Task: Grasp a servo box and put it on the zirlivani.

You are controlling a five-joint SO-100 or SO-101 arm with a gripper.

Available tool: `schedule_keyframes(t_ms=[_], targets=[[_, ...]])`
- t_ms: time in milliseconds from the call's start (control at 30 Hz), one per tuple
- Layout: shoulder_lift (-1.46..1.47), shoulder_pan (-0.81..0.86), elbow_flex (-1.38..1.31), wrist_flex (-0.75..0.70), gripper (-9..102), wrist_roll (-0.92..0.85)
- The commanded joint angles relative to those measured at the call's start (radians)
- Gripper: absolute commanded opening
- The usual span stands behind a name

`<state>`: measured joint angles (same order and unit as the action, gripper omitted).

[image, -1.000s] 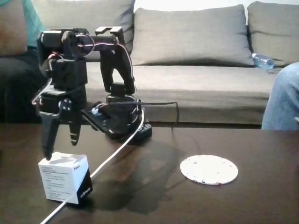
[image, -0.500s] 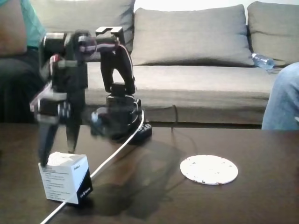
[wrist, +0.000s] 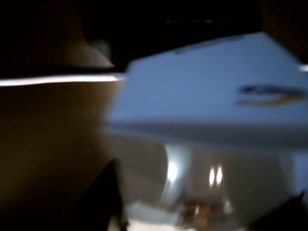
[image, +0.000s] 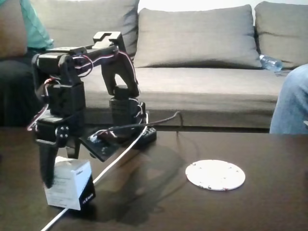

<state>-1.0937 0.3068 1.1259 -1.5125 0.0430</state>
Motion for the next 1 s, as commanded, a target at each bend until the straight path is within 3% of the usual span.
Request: schedule_keyframes(t_ms=[0,200,400,567,967], targets=[[-0.011,0.006,-0.041,-0.006,16,-0.008],[-0.015,0.008,-0.049,-0.011,15,-0.008],[-0.144,-0.032,-0.227,-0.244,15,-0.034],[-0.318,-0.193,-0.284,-0.299,15,-0.032],[-0.457,-0.698,0.003,-0.239,15,-0.037]])
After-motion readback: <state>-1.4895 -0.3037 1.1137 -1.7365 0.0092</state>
